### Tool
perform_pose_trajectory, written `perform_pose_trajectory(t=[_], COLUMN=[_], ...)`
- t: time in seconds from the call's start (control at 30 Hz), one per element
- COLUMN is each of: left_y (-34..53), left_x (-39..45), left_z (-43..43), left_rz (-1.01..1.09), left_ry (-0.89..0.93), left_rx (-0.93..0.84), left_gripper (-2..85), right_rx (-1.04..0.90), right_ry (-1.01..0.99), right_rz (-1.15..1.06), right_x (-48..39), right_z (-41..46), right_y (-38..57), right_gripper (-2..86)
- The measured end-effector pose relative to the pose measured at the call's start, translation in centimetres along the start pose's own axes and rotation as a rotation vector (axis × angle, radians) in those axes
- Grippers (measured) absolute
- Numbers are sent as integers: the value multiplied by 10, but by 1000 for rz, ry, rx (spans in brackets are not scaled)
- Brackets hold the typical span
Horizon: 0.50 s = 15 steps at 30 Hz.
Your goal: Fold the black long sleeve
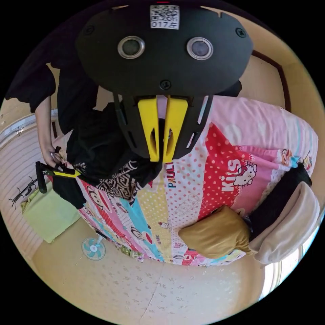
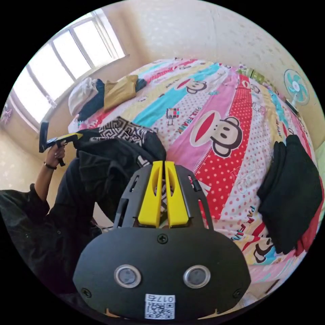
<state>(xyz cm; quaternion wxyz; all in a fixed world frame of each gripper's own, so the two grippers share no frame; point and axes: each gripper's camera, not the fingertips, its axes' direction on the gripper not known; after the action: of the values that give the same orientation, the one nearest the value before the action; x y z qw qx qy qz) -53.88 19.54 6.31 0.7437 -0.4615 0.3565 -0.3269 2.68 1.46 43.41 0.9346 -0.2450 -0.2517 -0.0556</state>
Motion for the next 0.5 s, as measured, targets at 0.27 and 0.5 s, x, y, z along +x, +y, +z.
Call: perform_pose_trajectory(t=[0.27,0.5], left_y=[83,38], left_x=[115,156], left_z=[-269,-310], left_rz=[192,240], left_ry=[-53,2], left_rx=[785,926], left_gripper=[-1,3], right_rx=[836,845], right_ry=[235,348], right_rz=[-183,-35], right_x=[-144,-142], right_z=[-275,-275], right_y=[89,35], right_gripper=[11,18])
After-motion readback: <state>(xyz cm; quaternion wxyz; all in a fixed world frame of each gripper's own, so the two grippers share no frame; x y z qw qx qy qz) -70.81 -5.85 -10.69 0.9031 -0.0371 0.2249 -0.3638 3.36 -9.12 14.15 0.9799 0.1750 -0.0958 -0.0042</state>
